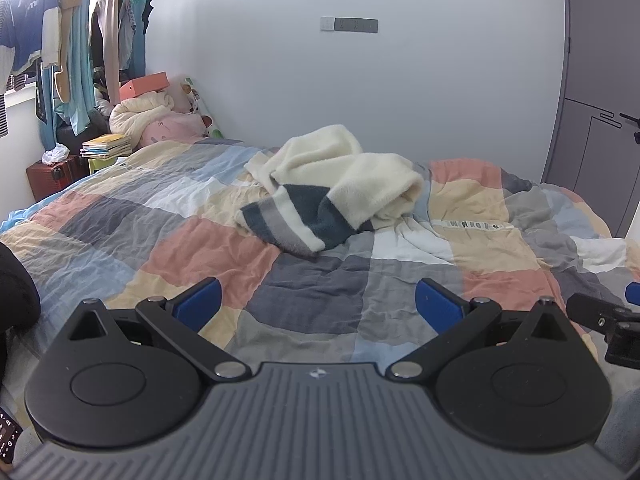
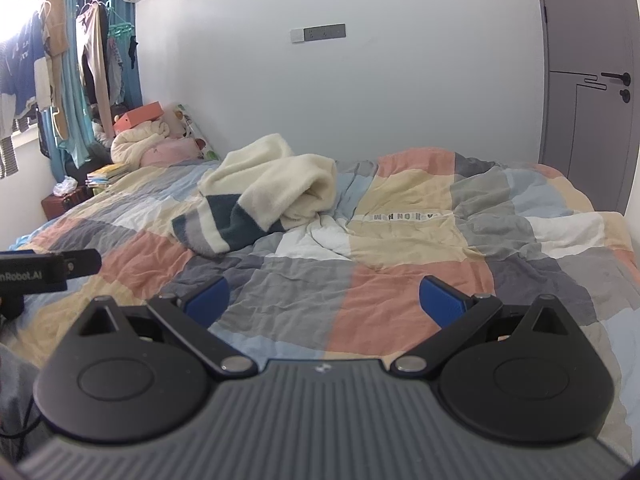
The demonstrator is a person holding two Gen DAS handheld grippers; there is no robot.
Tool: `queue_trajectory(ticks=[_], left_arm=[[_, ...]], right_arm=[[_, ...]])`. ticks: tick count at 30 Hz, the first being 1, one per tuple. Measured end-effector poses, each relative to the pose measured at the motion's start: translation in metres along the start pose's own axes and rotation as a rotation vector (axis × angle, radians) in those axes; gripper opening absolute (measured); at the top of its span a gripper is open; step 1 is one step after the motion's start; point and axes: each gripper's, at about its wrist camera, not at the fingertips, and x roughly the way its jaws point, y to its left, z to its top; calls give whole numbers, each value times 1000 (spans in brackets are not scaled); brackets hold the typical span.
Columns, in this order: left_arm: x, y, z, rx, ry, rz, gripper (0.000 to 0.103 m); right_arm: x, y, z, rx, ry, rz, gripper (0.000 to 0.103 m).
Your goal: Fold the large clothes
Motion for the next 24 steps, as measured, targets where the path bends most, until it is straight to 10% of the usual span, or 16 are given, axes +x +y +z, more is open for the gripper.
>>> queue_trajectory(ticks=[24], left_arm=[[7, 0, 0, 0, 15, -14, 103]], right_arm=[[2, 1, 0, -1, 17, 8, 103]])
